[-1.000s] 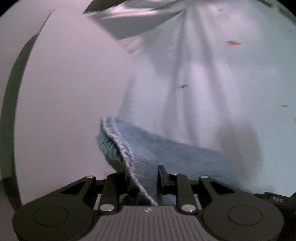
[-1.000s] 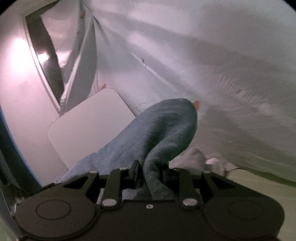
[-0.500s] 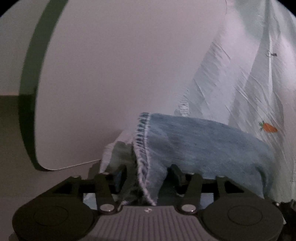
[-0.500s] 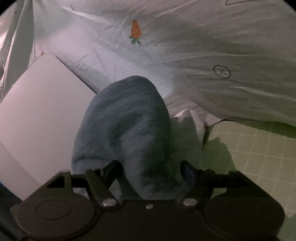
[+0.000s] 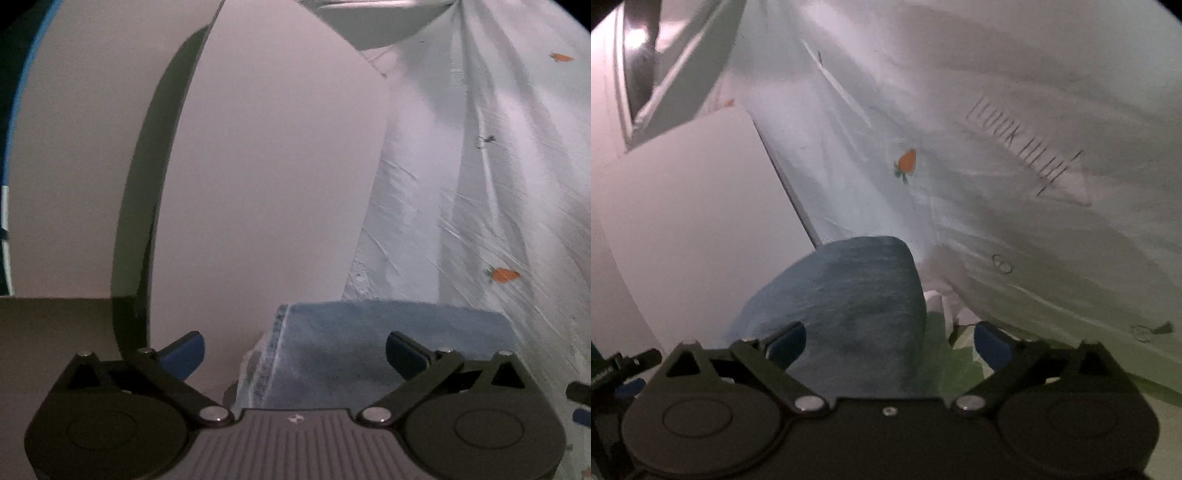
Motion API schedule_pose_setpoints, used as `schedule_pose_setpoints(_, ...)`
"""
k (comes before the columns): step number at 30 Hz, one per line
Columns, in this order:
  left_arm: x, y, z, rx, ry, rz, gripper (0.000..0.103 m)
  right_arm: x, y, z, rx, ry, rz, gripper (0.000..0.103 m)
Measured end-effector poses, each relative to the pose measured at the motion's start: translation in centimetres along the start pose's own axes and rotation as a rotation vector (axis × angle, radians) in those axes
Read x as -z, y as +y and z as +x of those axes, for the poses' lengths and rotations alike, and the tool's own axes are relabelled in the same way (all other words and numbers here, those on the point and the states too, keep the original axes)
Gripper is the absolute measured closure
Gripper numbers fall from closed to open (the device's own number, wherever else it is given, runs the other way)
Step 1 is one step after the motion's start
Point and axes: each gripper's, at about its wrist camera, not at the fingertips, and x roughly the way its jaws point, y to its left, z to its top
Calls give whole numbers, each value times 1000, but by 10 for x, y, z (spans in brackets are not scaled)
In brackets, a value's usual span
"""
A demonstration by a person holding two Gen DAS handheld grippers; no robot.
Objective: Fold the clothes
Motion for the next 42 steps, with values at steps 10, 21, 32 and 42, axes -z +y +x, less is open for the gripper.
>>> schedule_pose_setpoints(10, 59, -25, -105, 14, 91, 45, 0, 52, 12, -106, 62, 6, -81, 1)
schedule_pose_setpoints(21, 122, -69, -231, 54, 82, 183, 0, 120, 33, -241, 107, 10, -169, 0)
schedule_pose_setpoints(32, 181, -78, -311, 62, 155, 231, 0, 181, 31, -334, 142, 69, -188, 0)
schedule_pose_setpoints(42, 207, -77, -350, 47, 173, 225, 0, 209, 29, -377, 131, 92, -206, 0)
